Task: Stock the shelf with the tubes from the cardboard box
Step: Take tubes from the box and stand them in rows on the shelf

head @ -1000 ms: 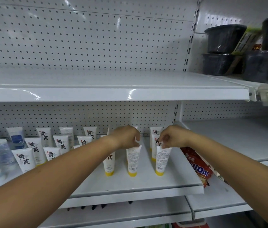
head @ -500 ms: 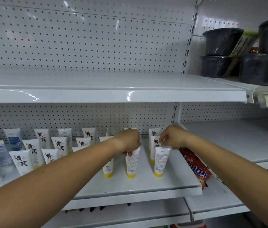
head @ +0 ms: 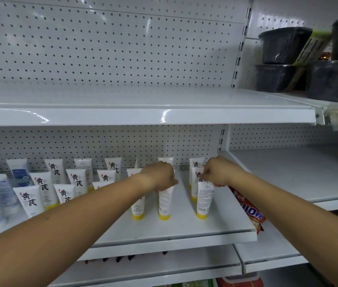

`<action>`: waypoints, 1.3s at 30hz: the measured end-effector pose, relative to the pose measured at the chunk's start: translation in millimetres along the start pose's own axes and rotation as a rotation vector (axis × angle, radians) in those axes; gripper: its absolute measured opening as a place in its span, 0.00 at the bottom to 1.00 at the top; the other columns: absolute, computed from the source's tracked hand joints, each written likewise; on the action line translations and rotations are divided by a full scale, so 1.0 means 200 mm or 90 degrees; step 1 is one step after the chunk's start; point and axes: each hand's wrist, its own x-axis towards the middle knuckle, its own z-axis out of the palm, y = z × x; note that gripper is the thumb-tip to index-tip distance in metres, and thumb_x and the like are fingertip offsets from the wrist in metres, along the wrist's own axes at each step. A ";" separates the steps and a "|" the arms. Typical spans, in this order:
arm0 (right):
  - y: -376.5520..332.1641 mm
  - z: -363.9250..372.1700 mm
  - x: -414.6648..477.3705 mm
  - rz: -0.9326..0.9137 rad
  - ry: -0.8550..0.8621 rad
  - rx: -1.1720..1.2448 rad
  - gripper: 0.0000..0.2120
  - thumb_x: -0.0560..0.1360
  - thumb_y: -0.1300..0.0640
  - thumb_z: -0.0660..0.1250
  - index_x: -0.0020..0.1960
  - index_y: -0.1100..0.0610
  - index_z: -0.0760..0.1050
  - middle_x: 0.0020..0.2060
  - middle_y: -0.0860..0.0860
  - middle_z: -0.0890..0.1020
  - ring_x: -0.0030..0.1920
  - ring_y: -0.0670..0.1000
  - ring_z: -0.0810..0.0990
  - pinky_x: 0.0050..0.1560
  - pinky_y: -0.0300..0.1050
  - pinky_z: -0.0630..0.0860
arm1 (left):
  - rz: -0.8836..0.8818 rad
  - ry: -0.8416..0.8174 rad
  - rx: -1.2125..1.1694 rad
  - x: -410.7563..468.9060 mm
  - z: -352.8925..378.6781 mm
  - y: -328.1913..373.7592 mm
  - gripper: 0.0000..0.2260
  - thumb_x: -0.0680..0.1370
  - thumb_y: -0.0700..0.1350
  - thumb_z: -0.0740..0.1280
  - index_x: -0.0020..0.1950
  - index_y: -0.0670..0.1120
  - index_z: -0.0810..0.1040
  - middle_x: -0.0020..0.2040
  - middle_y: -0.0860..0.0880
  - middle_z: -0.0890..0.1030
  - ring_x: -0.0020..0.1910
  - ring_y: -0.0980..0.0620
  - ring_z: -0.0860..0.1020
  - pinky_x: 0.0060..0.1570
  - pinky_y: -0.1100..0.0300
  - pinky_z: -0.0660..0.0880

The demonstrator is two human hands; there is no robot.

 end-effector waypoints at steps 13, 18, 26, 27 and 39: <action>-0.02 0.07 -0.01 0.028 0.071 -0.048 0.15 0.74 0.44 0.68 0.36 0.54 0.75 0.30 0.44 0.74 0.32 0.45 0.75 0.28 0.39 0.67 | 0.049 0.050 0.049 -0.01 0.04 -0.08 0.17 0.73 0.41 0.72 0.61 0.48 0.74 0.56 0.46 0.76 0.31 0.54 0.72 0.37 0.59 0.74; 0.00 0.09 0.00 0.048 0.054 0.039 0.10 0.70 0.50 0.75 0.39 0.56 0.79 0.38 0.50 0.82 0.38 0.49 0.81 0.37 0.45 0.80 | 0.049 0.048 0.043 -0.01 0.04 -0.08 0.21 0.74 0.43 0.73 0.66 0.46 0.74 0.58 0.45 0.77 0.38 0.49 0.74 0.42 0.57 0.76; 0.07 0.14 -0.02 -0.004 0.056 0.113 0.12 0.72 0.64 0.72 0.52 0.53 0.75 0.48 0.51 0.78 0.44 0.51 0.80 0.40 0.46 0.81 | 0.059 0.091 0.033 0.02 0.09 -0.13 0.15 0.70 0.44 0.76 0.42 0.51 0.69 0.40 0.49 0.72 0.36 0.49 0.70 0.38 0.59 0.70; 0.08 0.14 -0.02 -0.009 0.056 0.120 0.15 0.72 0.64 0.71 0.55 0.52 0.74 0.49 0.51 0.79 0.44 0.51 0.79 0.39 0.45 0.80 | 0.065 0.099 0.031 0.03 0.09 -0.13 0.14 0.70 0.44 0.77 0.42 0.50 0.70 0.42 0.48 0.76 0.38 0.48 0.74 0.40 0.59 0.73; 0.11 0.17 0.00 -0.067 0.039 0.090 0.20 0.73 0.65 0.70 0.62 0.50 0.79 0.57 0.49 0.81 0.55 0.48 0.79 0.55 0.41 0.76 | 0.113 0.103 0.059 0.04 0.10 -0.15 0.13 0.74 0.39 0.72 0.57 0.49 0.80 0.57 0.48 0.80 0.57 0.47 0.77 0.51 0.53 0.76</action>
